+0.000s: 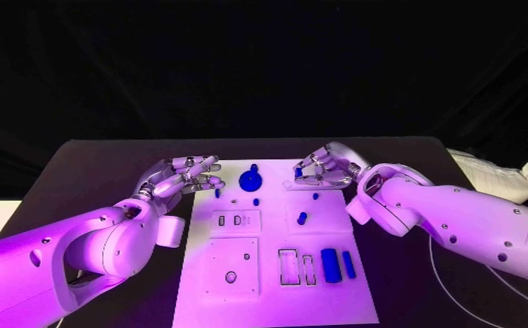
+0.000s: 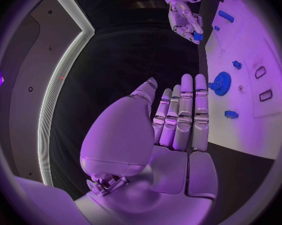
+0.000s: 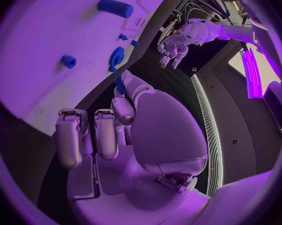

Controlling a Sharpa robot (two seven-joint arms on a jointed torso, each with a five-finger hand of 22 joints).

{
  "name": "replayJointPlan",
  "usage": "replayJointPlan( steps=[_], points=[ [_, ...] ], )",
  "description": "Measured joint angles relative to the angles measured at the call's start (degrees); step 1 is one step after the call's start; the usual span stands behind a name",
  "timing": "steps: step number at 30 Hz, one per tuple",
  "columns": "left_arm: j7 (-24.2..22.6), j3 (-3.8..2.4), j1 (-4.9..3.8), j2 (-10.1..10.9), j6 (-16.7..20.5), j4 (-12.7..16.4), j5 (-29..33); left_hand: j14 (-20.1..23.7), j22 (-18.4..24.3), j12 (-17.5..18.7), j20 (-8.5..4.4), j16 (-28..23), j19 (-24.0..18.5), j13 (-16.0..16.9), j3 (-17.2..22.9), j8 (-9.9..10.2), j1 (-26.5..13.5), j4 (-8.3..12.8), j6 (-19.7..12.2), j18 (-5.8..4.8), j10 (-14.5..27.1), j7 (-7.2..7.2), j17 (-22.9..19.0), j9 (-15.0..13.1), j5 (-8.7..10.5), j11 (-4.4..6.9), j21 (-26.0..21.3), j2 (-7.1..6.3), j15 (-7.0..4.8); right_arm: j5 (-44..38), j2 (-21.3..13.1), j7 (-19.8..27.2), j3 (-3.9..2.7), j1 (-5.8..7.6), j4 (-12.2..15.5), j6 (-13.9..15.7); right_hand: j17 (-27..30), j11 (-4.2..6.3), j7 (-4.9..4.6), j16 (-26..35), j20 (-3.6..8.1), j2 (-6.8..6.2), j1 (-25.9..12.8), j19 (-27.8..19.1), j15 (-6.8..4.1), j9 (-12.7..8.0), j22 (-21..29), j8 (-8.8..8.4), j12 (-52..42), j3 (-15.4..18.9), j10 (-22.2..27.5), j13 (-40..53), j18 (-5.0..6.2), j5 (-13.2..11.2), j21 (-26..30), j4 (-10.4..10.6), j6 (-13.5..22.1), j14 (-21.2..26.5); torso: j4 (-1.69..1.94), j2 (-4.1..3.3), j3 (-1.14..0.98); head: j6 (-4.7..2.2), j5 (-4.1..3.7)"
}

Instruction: Assemble the parts on the task board

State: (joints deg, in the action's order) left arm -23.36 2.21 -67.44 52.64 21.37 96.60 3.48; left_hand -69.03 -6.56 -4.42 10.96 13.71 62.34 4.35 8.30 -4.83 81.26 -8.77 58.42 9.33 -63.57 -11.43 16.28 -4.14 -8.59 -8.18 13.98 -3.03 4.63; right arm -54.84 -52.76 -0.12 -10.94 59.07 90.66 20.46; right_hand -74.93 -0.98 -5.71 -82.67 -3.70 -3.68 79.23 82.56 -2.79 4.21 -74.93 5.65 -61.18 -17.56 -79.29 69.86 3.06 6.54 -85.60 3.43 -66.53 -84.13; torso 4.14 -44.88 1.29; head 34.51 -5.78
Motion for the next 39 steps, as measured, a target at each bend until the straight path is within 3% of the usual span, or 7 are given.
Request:
replayJointPlan(
  steps=[8,14,21,30,39],
  points=[
    [-0.1,0.02,0.15,-0.2,0.0,-0.9,0.6,0.0,0.0,0.0,0.00,0.0,0.0,0.0,0.2,0.0,0.0,0.2,0.0,0.00,0.0,0.00,0.1,0.0,0.00,0.00,0.0,0.00,0.00,-9.4,5.2,-5.5,0.89,-1.34,4.3,1.4,0.0,0.00,0.01,0.0,0.00,0.07,0.0,0.0,0.00,-0.2,0.0,-0.28,0.0,0.0,0.0,0.0,0.00,0.0,0.0,0.0,0.0,0.0,0.52,0.87,0.38,1.54,1.17],
    [-0.1,0.02,0.19,-0.4,0.0,-1.4,0.8,0.0,0.0,0.0,-0.21,0.0,0.2,0.0,0.2,0.0,0.0,0.2,0.0,0.00,0.0,0.00,0.1,0.0,0.00,0.00,0.0,0.00,0.00,-19.1,9.2,-9.8,1.69,-3.00,5.9,2.5,0.0,0.00,0.21,0.0,0.00,0.14,0.0,0.0,0.00,-0.1,0.0,-0.52,0.0,0.0,0.0,0.0,0.00,-0.1,0.0,0.0,0.2,0.0,0.66,1.23,0.60,2.71,2.36],
    [-0.2,0.03,0.20,-0.5,0.0,-1.4,1.0,0.0,0.0,0.0,-0.21,0.0,0.2,0.0,0.2,0.0,0.0,0.2,0.0,0.00,0.0,0.00,0.0,0.0,0.00,0.00,0.0,0.00,0.00,-27.6,12.6,-14.5,2.59,-4.73,5.2,3.3,0.0,-0.01,0.20,0.2,0.00,0.14,0.0,0.0,0.01,-0.1,0.0,-0.53,0.3,0.0,0.0,0.0,0.00,-0.2,0.0,0.0,0.4,0.0,0.71,1.33,0.74,3.34,2.97],
    [-0.2,0.03,0.21,-0.5,0.0,-1.1,1.0,0.0,0.0,0.0,-0.21,0.0,0.2,0.0,0.2,0.0,0.0,0.2,0.0,0.00,0.0,0.00,0.0,0.0,0.00,0.00,0.0,0.00,0.00,-33.0,15.2,-18.2,3.42,-5.16,2.6,3.8,0.0,-0.01,0.15,0.2,-0.01,0.13,0.0,0.0,0.01,-0.1,0.0,-0.44,0.3,0.0,0.0,0.0,-0.01,0.2,0.0,0.0,0.7,0.0,0.79,1.30,0.71,3.71,3.18],
    [-0.2,0.03,0.21,-0.4,0.0,-0.9,1.1,0.0,0.0,0.0,-0.20,0.0,0.2,0.0,0.2,0.0,0.0,0.2,0.0,0.00,0.0,0.00,0.0,0.0,0.00,0.00,0.0,0.00,0.00,-34.4,16.1,-19.7,3.62,-5.43,1.1,3.8,0.0,-0.01,0.13,0.2,-0.01,0.12,0.0,0.0,0.01,-0.2,0.0,-0.44,0.3,0.0,0.0,0.0,0.00,0.2,0.0,0.0,0.9,0.0,0.76,1.22,0.60,4.07,3.42]
  ],
)
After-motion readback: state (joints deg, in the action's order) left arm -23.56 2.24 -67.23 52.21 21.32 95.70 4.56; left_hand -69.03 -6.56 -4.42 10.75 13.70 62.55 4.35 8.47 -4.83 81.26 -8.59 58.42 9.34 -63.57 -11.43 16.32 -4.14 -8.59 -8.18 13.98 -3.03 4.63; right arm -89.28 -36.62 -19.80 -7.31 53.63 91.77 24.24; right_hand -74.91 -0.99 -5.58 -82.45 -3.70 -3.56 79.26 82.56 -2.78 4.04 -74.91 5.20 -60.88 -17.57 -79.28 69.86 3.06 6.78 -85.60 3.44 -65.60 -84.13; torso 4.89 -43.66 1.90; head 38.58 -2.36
